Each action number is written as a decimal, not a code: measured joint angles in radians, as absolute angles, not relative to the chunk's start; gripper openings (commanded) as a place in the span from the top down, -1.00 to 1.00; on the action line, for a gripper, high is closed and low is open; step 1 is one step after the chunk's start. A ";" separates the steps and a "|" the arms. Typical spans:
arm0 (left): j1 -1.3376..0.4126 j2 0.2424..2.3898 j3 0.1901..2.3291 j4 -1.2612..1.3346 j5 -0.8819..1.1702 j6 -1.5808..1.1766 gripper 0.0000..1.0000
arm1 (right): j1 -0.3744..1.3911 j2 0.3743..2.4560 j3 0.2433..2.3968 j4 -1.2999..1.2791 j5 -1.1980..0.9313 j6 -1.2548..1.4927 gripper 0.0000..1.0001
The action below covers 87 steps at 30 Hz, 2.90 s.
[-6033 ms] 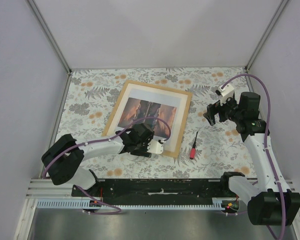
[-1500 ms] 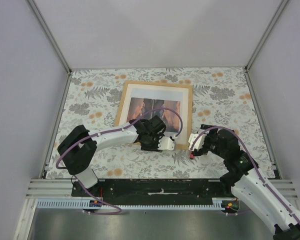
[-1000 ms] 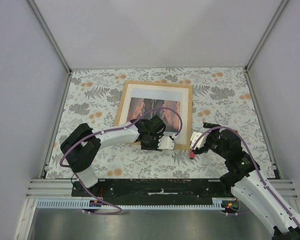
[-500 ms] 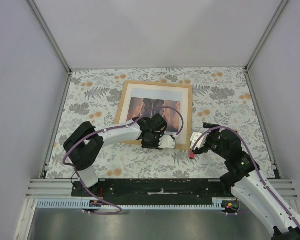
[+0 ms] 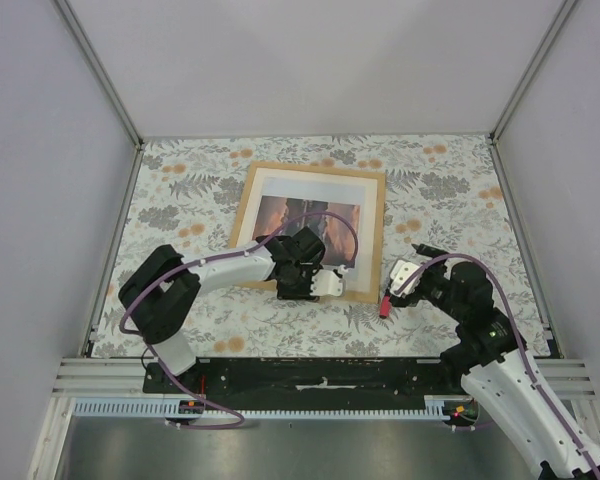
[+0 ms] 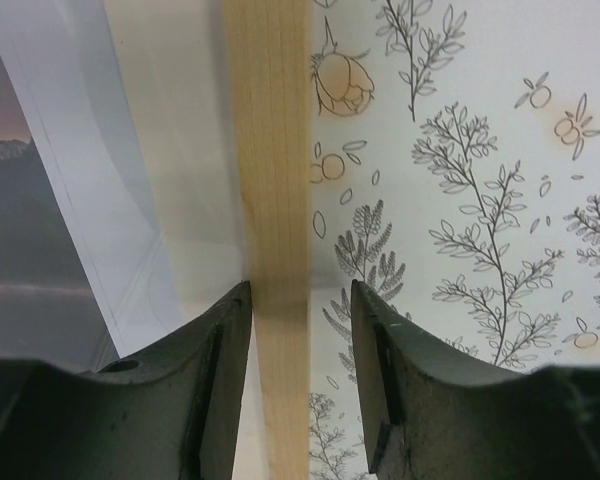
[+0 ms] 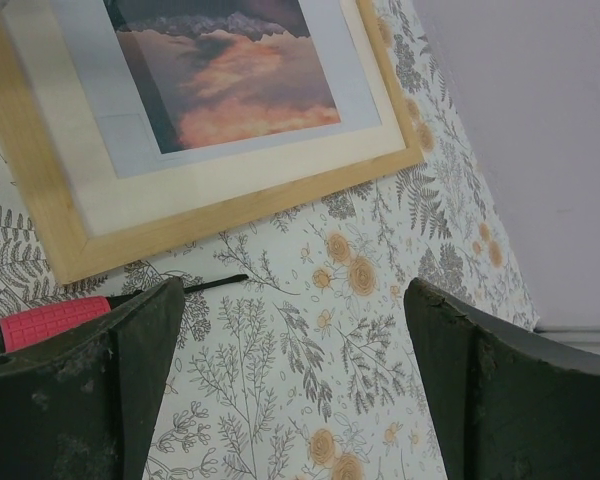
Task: Take the photo out of the frame
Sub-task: Turn over the photo frame at the center of the board.
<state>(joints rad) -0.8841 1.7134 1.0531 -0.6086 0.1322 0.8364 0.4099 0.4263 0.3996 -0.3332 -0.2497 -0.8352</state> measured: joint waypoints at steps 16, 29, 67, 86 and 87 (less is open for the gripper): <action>-0.843 1.679 1.032 -0.677 0.220 0.861 -0.21 | 0.386 0.393 0.414 -0.359 -0.288 -0.807 -0.96; -0.841 1.692 1.045 -0.667 0.184 0.842 -0.04 | 0.383 0.393 0.414 -0.361 -0.292 -0.807 -0.96; -0.849 1.641 1.006 -0.616 0.118 0.760 0.96 | 0.413 0.440 0.414 -0.427 -0.347 -0.924 -0.96; -0.849 1.641 1.103 -0.691 0.148 0.731 0.96 | 0.593 0.601 0.414 -0.443 -0.294 -1.045 -0.96; -0.849 1.641 1.104 -0.693 0.148 0.731 0.96 | 0.604 0.611 0.414 -0.443 -0.290 -1.047 -0.96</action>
